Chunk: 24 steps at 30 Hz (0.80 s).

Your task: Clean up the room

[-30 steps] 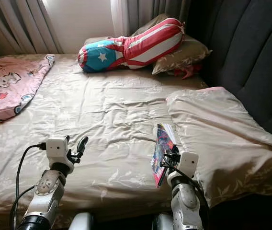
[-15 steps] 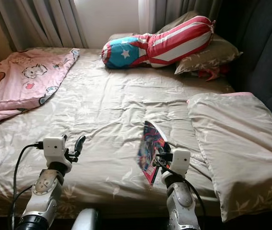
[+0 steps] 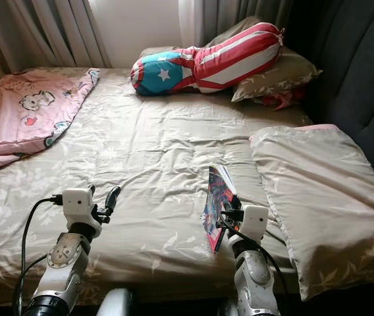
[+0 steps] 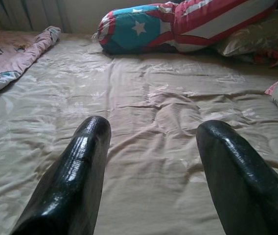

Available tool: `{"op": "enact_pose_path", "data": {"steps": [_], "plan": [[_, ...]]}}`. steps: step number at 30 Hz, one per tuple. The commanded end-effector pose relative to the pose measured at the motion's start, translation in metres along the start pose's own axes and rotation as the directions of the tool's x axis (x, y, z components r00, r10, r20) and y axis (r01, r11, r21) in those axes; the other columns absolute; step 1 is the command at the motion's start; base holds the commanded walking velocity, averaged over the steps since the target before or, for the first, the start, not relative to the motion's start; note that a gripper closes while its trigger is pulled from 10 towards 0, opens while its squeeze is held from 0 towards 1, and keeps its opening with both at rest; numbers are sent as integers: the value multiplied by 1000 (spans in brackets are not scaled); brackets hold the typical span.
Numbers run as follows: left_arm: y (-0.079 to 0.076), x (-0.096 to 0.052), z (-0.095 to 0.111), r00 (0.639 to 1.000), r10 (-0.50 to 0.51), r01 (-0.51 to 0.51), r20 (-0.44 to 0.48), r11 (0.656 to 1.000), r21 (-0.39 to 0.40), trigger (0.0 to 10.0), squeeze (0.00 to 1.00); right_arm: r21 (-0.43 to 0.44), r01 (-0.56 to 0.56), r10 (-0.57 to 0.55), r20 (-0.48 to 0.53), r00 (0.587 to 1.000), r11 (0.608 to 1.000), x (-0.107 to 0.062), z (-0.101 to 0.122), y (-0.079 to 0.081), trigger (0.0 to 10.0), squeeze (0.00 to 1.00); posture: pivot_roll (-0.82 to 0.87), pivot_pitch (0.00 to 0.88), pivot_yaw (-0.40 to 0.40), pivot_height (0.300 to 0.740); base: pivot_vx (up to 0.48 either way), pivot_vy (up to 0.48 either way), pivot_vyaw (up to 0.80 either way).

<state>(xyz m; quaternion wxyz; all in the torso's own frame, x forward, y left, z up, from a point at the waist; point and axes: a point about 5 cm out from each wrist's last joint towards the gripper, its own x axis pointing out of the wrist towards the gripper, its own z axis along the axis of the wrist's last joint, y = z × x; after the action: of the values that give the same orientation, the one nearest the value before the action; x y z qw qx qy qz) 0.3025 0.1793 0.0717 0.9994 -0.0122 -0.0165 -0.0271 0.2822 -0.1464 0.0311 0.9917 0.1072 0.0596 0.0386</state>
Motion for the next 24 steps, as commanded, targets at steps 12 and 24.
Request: {"op": "enact_pose_path", "data": {"steps": [12,24], "plan": [[-2,0,1,1000,-15,15,2,1000,11,10000,0,-17,-25,26,41,999,1000,6,9,4,10000,0,-35,0,-17,622,260,0,197],[-2,0,3,1000,-18,18,7,1000,13,10000,0,7,-46,45,31,998,999,14,14,3,10000,0,-26,0,-20,622,66,0,0]]}}
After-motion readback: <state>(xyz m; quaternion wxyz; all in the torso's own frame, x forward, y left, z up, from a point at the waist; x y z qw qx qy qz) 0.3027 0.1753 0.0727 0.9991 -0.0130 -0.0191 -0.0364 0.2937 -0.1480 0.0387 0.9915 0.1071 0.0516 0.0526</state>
